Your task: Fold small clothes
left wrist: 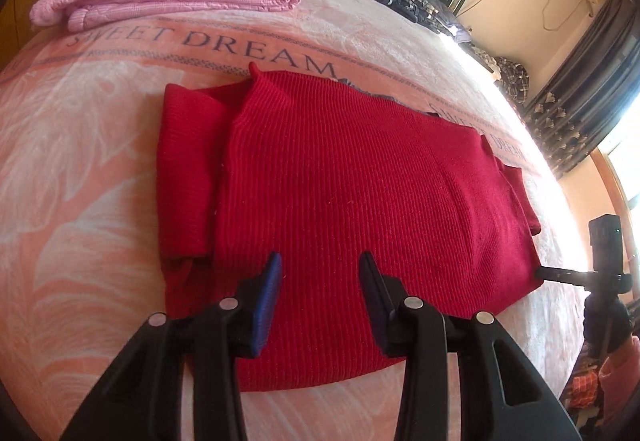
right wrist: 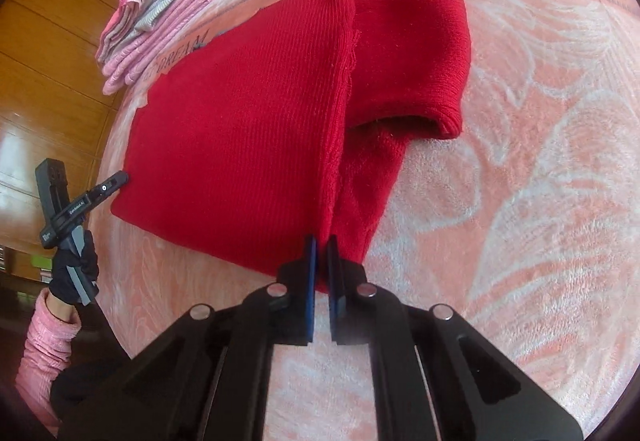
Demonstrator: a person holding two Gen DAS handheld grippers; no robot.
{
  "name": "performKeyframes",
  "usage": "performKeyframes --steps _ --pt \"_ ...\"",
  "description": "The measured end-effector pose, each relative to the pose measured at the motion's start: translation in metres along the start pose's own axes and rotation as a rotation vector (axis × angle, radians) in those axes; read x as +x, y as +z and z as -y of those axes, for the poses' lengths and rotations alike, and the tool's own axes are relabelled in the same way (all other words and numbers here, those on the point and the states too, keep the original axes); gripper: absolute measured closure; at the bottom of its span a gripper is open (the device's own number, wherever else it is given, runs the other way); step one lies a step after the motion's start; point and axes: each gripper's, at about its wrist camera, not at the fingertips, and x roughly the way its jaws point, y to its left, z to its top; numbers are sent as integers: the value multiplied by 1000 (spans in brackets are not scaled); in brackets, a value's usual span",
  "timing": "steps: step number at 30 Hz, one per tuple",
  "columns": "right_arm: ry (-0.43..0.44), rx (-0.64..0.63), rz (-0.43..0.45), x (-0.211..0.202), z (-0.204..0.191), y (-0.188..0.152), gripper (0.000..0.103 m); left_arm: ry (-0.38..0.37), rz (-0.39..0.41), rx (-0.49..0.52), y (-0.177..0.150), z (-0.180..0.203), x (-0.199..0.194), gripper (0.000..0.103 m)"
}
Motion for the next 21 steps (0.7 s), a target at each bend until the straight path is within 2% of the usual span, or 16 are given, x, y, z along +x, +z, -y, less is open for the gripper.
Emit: performKeyframes --steps 2,5,7,8,10,11,12,15,21 --pt "7 17 -24 7 8 -5 100 -26 15 -20 -4 -8 4 64" --pt "45 29 -6 5 11 -6 99 -39 16 -46 -2 -9 1 63" --pt "70 44 0 -1 12 -4 93 -55 23 -71 1 -8 -4 63" --pt "80 51 13 -6 12 -4 89 -66 33 -77 2 -7 -7 63" --pt "93 56 50 -17 12 0 73 -73 63 -78 5 -3 -14 63" --pt "96 60 65 -22 12 2 61 -77 72 -78 8 0 -17 63" --pt "98 69 76 -26 14 5 57 -84 77 -81 10 2 -18 62" --pt "154 121 86 -26 28 10 51 -84 92 -81 16 9 -18 57" --pt "211 204 33 -2 56 14 51 -81 76 -79 24 11 -2 56"
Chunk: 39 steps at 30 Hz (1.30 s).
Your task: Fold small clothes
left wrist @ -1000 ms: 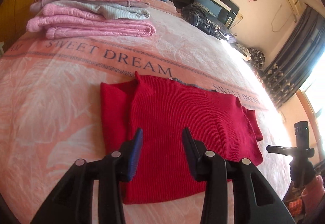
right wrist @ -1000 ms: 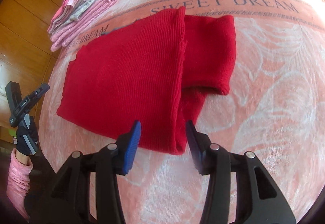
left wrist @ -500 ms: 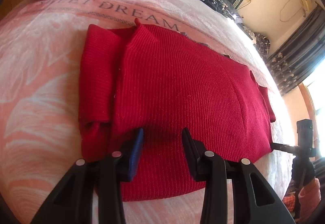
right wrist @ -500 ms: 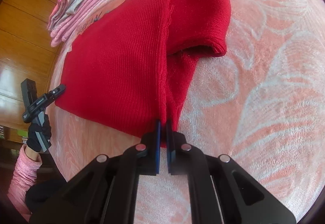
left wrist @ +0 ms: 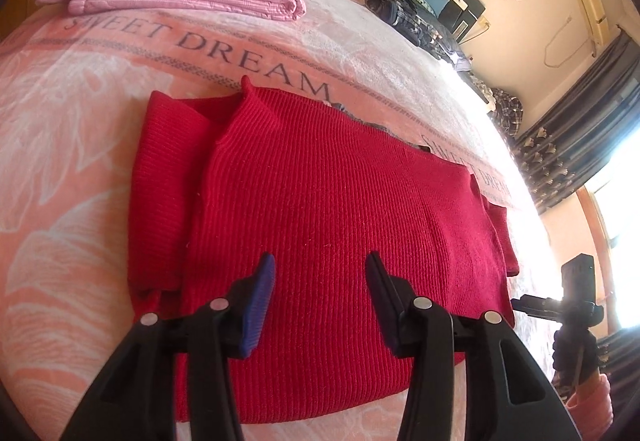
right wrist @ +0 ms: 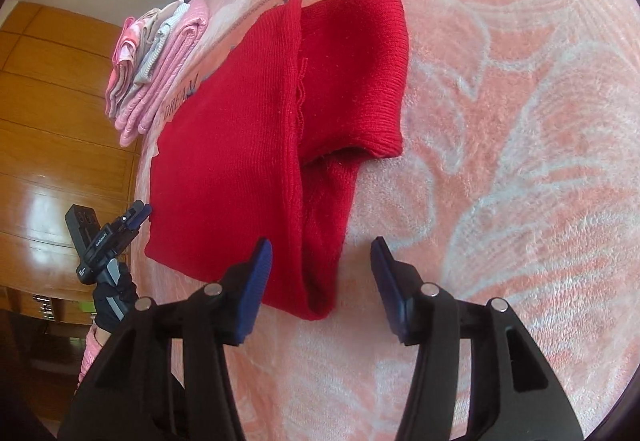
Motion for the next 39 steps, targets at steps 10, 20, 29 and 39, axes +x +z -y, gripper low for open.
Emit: performKeyframes --steps 10,20,29,39 --pt "168 22 36 27 9 37 60 7 -16 15 0 -7 17 56" --pt "121 29 96 35 7 45 82 66 -9 112 -6 6 20 53" --pt "84 31 118 41 0 46 84 90 -8 148 -7 9 21 51" --pt "18 -49 164 16 -72 56 87 105 -19 206 -13 17 9 51"
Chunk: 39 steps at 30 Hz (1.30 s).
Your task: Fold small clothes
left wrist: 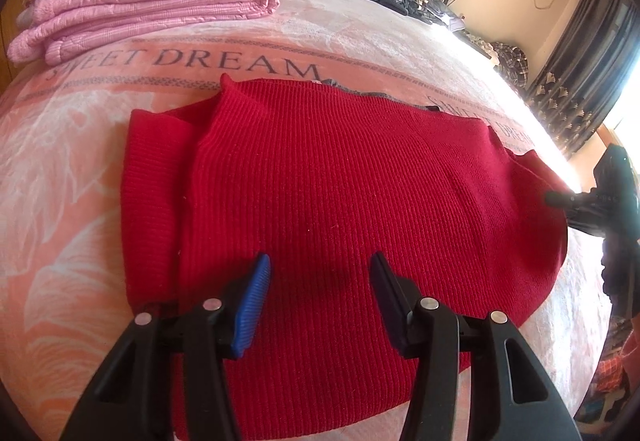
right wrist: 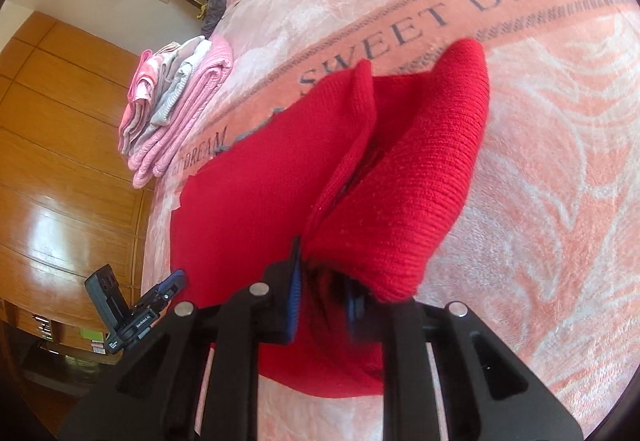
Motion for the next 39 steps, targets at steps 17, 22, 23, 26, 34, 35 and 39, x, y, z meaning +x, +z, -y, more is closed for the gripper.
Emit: performKeyframes --steps 17,22,23,26,34,35,39 --pt "-137 -423 -266 148 -204 -35 83 -83 35 -195 -5 -74 -26 51" --pt "-5 -440 -323 152 -220 -52 71 -90 37 -198 -5 -76 -27 51" --pt "-16 -453 -304 144 -224 -52 71 -92 38 -201 -5 -76 -28 51" --pt "-39 -487 -262 115 -226 -54 71 -111 46 -224 -1 -76 -34 51" --pt "-158 -719 -340 107 -221 -133 53 -172 87 -241 16 -64 -48 49" --pt "-186 -766 -341 112 -223 -144 51 -178 86 -244 17 -63 -48 49" --pt "-287 -927 -332 135 -232 -168 44 -191 69 -253 17 -60 -42 49"
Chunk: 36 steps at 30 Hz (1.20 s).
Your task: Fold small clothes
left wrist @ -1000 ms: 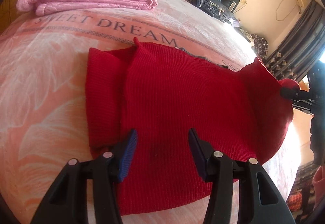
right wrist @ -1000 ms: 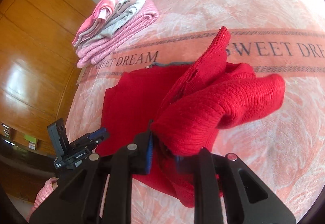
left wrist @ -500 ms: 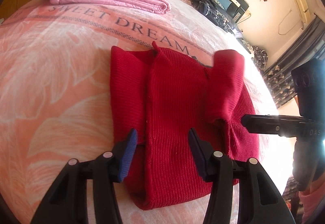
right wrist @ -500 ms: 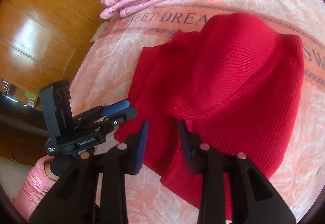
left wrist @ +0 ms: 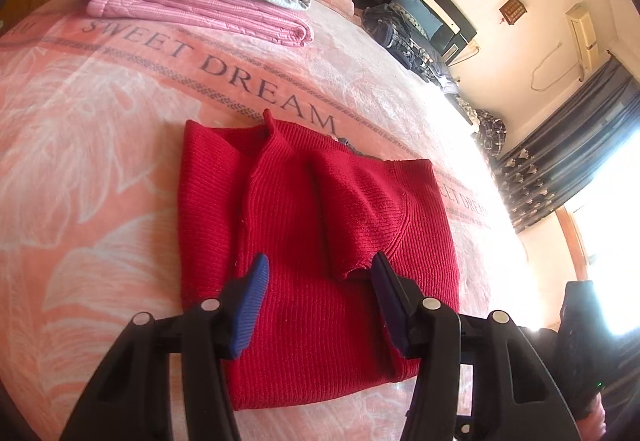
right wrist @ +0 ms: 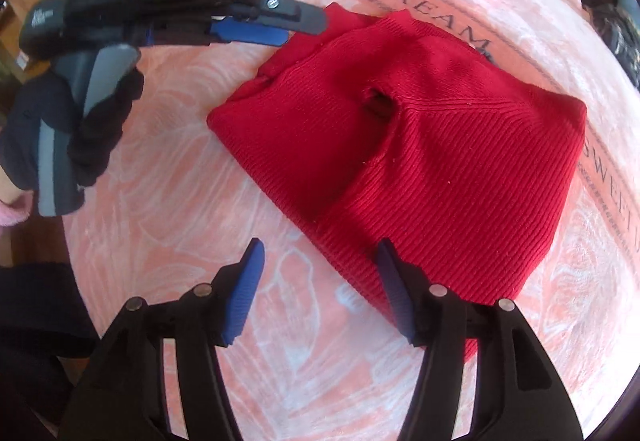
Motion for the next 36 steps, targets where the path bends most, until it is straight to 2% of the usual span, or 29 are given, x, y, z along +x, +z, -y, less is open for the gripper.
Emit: performKeyframes --steps 2,3,4,6,8,11,14,16,21,24,31,34,36 --pt "-69 -29 -10 10 -2 1 47 -5 -14 -5 -2 -1 4 49" --pt "-76 -32 -16 13 0 2 60 -6 -20 -8 -2 -1 6 49" --pt "-77 -23 -20 16 5 2 68 -10 -25 -12 -3 -1 7 49" --pt "-14 31 -10 16 19 1 85 -27 -36 -26 -3 -3 10 49" --pt "61 96 13 9 35 -1 94 -50 -47 -47 -3 -3 13 49" --pt "212 204 82 -12 57 -6 96 -125 -74 -105 -4 -3 20 48" --pt "309 283 150 -38 78 -10 96 -270 -123 -244 -3 -7 39 45" --pt "343 319 189 -53 91 -13 96 -339 -150 -331 -2 -8 55 44" --pt "381 351 254 -77 107 -20 96 -412 -170 -392 6 5 90 42" --pt "388 353 276 -86 111 -25 96 -395 -187 -419 3 11 104 42" --pt "424 394 297 -85 123 -31 96 -245 -90 -351 1 12 69 42" --pt "425 393 307 -89 123 -29 96 -296 -133 -455 -3 -7 83 42" --pt "423 391 316 -93 123 -30 96 -386 -167 -528 -5 -15 101 42"
